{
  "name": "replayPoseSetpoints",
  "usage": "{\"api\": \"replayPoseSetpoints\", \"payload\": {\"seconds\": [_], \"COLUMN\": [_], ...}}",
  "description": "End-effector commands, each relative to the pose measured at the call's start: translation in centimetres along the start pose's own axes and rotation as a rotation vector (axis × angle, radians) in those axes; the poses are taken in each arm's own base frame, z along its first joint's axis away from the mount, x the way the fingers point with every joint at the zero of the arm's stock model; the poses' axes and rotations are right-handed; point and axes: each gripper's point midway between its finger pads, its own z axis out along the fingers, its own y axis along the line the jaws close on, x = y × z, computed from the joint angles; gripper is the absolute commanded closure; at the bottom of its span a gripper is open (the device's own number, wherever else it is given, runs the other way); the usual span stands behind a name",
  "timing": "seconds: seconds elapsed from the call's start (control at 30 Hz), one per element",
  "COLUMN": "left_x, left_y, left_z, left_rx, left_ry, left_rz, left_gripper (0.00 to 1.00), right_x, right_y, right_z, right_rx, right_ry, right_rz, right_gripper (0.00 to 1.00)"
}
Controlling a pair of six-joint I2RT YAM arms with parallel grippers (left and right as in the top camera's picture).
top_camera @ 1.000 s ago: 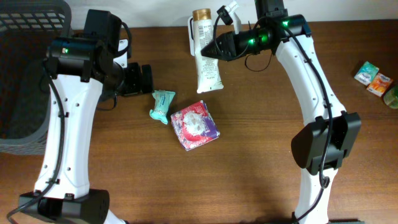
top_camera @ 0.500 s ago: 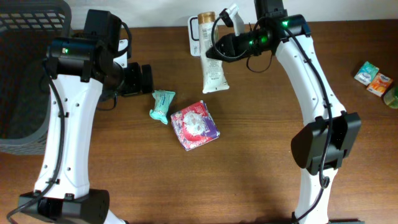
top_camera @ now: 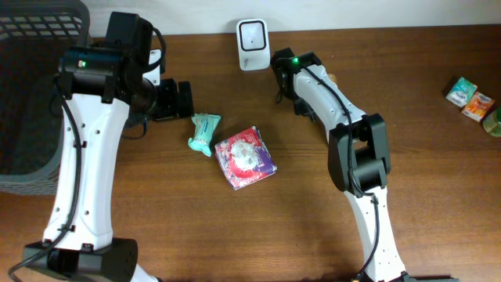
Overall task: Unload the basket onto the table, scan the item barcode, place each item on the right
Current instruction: 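Carry the white tube right and place it at the table edge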
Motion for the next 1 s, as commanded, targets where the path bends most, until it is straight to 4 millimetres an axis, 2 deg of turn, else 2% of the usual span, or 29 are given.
{"api": "replayPoseSetpoints", "payload": {"seconds": [0.0,0.07,0.1,0.13,0.17,0.2,0.23,0.27,0.33,0.37,0.43,0.47,0.53,0.6,0.63,0.67,0.7,0.8,0.87,0.9,0.97], "left_x": [0.0,0.0,0.0,0.0,0.0,0.0,0.0,0.0,-0.1,0.0,0.0,0.0,0.0,0.0,0.0,0.0,0.0,0.0,0.0,0.0,0.0], "left_y": [-0.1,-0.1,-0.1,-0.1,-0.1,-0.1,-0.1,-0.1,-0.1,-0.1,-0.1,-0.1,-0.1,-0.1,-0.1,-0.1,-0.1,-0.1,-0.1,-0.1,-0.1], "left_z": [-0.1,-0.1,-0.1,-0.1,-0.1,-0.1,-0.1,-0.1,-0.1,-0.1,-0.1,-0.1,-0.1,-0.1,-0.1,-0.1,-0.1,-0.1,-0.1,-0.1,-0.1], "left_rx": [-0.001,-0.002,-0.002,-0.001,-0.001,-0.002,-0.002,-0.002,-0.002,-0.002,-0.002,-0.002,-0.002,-0.002,-0.001,-0.001,-0.001,-0.002,-0.002,-0.001,-0.002], "left_ry": [-0.005,-0.005,-0.005,-0.005,-0.005,-0.005,-0.005,-0.005,-0.006,-0.005,-0.005,-0.005,-0.005,-0.005,-0.005,-0.005,-0.005,-0.005,-0.005,-0.005,-0.005], "left_rz": [0.019,0.019,0.019,0.019,0.019,0.019,0.019,0.019,0.019,0.019,0.019,0.019,0.019,0.019,0.019,0.019,0.019,0.019,0.019,0.019,0.019], "left_gripper": [0.01,0.01,0.01,0.01,0.01,0.01,0.01,0.01,0.01,0.01,0.01,0.01,0.01,0.01,0.01,0.01,0.01,0.01,0.01,0.01,0.01], "right_x": [0.4,1.1,1.1,0.6,-0.5,-1.4,-2.4,-3.2,-3.3,-2.4,-1.1,-0.6,0.0,0.5,0.9,0.8,0.4,-2.7,-5.9,-7.9,-11.4], "right_y": [3.6,6.5,7.0,7.5,6.9,5.6,3.5,0.9,-1.1,-0.5,-0.7,-0.2,2.3,4.1,4.5,4.5,4.2,2.5,1.7,1.4,1.8], "right_z": [-1.5,-3.0,-3.5,-4.9,-7.1,-9.0,-10.6,-11.3,-10.0,-8.9,-5.7,-4.2,-2.9,-1.9,-1.4,-1.4,-1.8,-5.7,-10.5,-13.7,-18.0], "right_rx": [-0.141,-0.26,-0.282,-0.322,-0.357,-0.374,-0.383,-0.385,-0.442,-0.582,-0.645,-0.675,-0.783,-0.835,-0.835,-0.835,-0.835,-0.846,-0.877,-0.901,-0.954], "right_ry": [0.007,0.026,0.024,0.011,-0.015,-0.038,-0.06,-0.068,-0.02,0.042,0.136,0.166,0.186,0.198,0.206,0.204,0.196,0.104,-0.06,-0.178,-0.354], "right_rz": [0.003,-0.018,-0.021,-0.02,-0.005,0.015,0.047,0.088,0.083,-0.019,-0.026,-0.028,-0.047,-0.047,-0.048,-0.048,-0.036,0.023,0.023,0.028,0.094], "right_gripper": [0.76,0.73,0.73,0.73,0.73,0.63,0.47,0.43,0.39,0.39,0.39,0.4,0.52,0.52,0.74,0.87,0.95,0.96,0.96,0.96,0.96]}}
